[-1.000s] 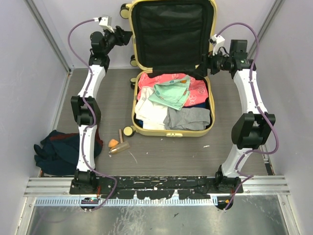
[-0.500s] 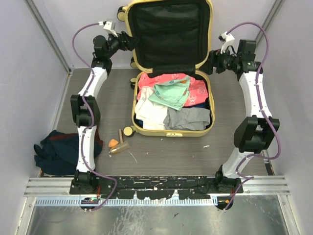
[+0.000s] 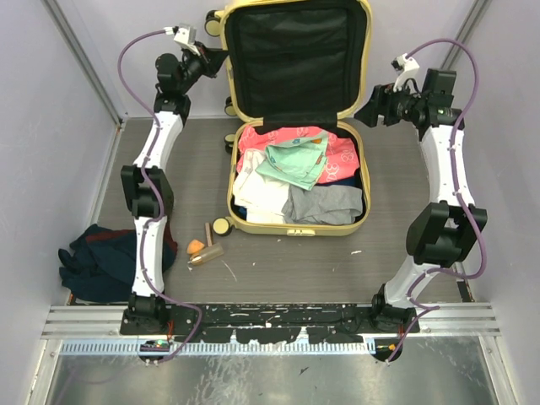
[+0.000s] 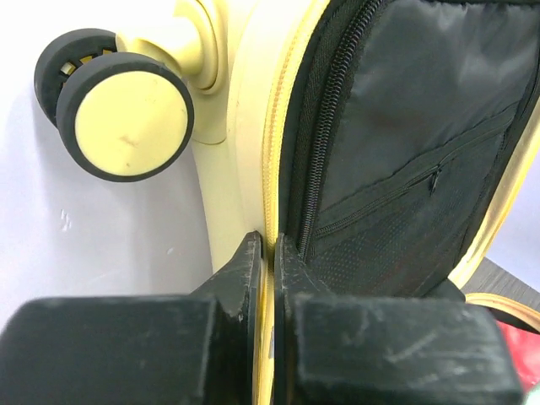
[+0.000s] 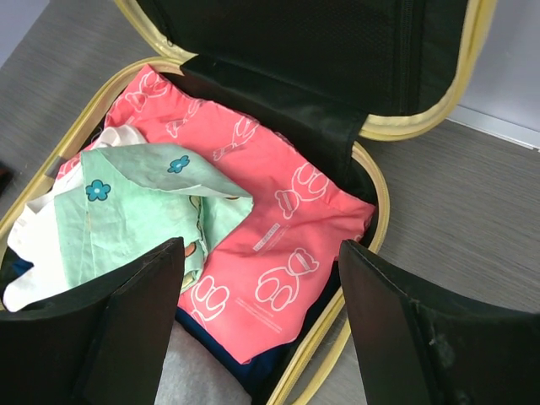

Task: Pack the luggage

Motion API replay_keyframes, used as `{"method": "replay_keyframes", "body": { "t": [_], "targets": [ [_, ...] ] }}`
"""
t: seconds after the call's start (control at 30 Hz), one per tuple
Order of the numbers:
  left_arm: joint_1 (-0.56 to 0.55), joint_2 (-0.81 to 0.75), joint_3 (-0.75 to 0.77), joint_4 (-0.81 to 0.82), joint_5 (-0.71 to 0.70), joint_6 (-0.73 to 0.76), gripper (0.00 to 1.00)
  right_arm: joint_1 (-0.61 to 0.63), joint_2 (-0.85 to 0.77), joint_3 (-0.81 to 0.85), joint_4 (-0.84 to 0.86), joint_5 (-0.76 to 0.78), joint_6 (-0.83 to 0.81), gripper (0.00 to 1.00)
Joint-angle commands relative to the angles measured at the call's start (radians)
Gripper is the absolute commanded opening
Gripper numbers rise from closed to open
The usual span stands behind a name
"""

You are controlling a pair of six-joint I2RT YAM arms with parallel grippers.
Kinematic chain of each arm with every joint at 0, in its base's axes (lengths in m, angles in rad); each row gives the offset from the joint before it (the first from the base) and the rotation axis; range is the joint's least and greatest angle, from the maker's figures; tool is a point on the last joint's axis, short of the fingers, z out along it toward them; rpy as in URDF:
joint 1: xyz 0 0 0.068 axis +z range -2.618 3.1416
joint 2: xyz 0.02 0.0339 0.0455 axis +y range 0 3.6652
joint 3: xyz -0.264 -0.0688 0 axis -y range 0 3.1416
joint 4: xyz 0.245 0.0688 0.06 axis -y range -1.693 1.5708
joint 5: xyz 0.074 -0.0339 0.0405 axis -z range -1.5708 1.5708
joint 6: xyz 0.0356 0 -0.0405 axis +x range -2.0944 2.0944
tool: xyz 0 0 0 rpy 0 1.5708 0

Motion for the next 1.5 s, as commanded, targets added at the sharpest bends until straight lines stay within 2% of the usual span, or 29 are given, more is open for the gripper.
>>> {"method": "replay_keyframes", "body": {
  "t": [0.0,0.4,0.73,0.87,1.0,1.1,1.2,1.3,1.4,1.47],
  "targets": [
    [-0.015,-0.142,-0.078,0.029,0.08,0.075,0.0,-0.03,-0.073,0.014,0.063,-0.021,0.052,0.78],
    [-0.011,-0.404,-0.473,0.124,0.219,0.173,0.0,-0.069,-0.103,0.033,0.09,-0.034,0.077,0.79],
    [0.033,-0.696,-0.903,0.08,0.385,0.294,0.0,-0.125,-0.189,-0.085,0.045,-0.045,0.056,0.75],
    [0.047,-0.813,-1.041,-0.072,0.471,0.407,0.0,-0.151,-0.275,-0.202,-0.004,-0.047,-0.012,0.75],
    [0.047,-0.956,-1.184,-0.245,0.508,0.599,0.0,-0.181,-0.369,-0.323,-0.082,-0.008,-0.117,0.73],
    [0.043,-1.049,-1.317,-0.422,0.534,0.773,0.0,-0.193,-0.449,-0.431,-0.131,0.086,-0.189,0.71],
    [0.01,-1.138,-1.455,-0.574,0.519,0.953,0.0,-0.202,-0.521,-0.531,-0.16,0.174,-0.242,0.69],
    [-0.002,-1.212,-1.569,-0.657,0.491,1.046,0.0,-0.208,-0.557,-0.628,-0.174,0.244,-0.316,0.67],
    [-0.002,-1.29,-1.616,-0.819,0.471,1.175,0.0,-0.212,-0.551,-0.68,-0.207,0.322,-0.381,0.65],
    [0.003,-1.338,-1.629,-0.894,0.436,1.201,0.02,-0.215,-0.53,-0.671,-0.263,0.332,-0.412,0.63]
  ]
}}
